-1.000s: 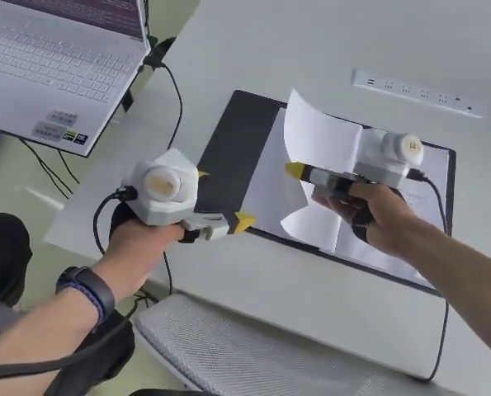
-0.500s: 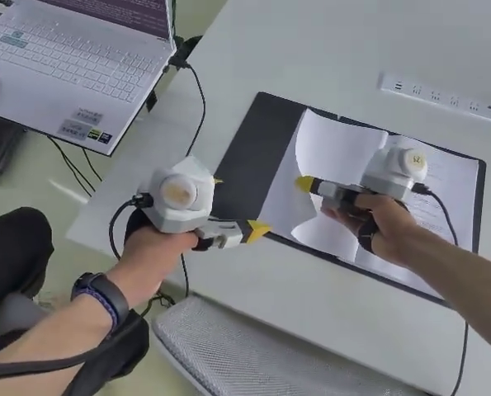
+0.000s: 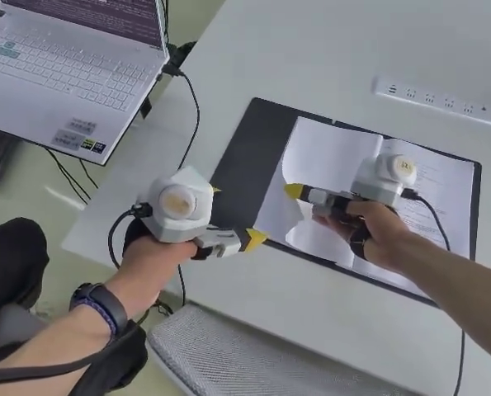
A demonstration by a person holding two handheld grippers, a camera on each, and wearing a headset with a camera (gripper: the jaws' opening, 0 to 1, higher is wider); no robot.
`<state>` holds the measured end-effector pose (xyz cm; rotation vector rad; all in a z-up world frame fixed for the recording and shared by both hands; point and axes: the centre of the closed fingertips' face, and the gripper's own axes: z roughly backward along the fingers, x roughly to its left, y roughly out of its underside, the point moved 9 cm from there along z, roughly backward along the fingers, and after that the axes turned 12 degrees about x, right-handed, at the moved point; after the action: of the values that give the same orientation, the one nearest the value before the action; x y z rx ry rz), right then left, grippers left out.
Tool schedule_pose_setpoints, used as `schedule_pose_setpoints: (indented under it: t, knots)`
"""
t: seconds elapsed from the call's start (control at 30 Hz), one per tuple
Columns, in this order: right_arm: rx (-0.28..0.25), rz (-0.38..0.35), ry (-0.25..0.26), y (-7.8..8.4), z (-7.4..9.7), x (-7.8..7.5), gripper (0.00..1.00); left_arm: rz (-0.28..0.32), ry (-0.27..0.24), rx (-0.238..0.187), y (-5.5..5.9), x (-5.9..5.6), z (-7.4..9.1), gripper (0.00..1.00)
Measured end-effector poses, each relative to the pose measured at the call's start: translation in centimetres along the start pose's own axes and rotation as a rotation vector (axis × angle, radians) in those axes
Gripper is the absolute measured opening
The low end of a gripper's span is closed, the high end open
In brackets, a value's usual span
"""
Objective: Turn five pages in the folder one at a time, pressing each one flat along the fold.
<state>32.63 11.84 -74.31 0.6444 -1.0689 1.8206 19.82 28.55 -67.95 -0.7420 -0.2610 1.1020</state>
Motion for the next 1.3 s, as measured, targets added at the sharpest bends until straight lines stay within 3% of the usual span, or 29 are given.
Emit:
schedule_pose_setpoints:
  t: [0.1, 0.17, 0.47, 0.77, 1.07, 1.3]
  knots:
    - [-0.006, 0.021, -0.014, -0.3, 0.4, -0.4, 0.13, -0.008, 0.005, -0.004, -0.6, -0.2, -0.3, 0.65]
    - [-0.013, 0.039, -0.017, 0.2, 0.9, 0.8, 0.16, -0.011, 0.009, -0.004, -0.9, -0.3, -0.5, 0.64]
    - [-0.060, 0.088, -0.001, 0.5, 4.2, 1.8, 0.18, -0.038, 0.019, 0.011, -2.2, -0.3, -2.4, 0.53]
    - [-0.109, 0.089, 0.032, 1.2, 7.3, 2.0, 0.17, -0.070, 0.051, 0.028, -3.0, -0.8, -4.6, 0.48]
    - [-0.123, 0.107, 0.062, 2.1, 9.7, 1.8, 0.17, -0.082, 0.074, 0.078, -2.4, -1.2, -7.4, 0.42]
    - [-0.132, 0.091, 0.078, 2.7, 11.0, 0.7, 0.16, -0.091, 0.075, 0.116, -1.5, -1.4, -8.7, 0.39]
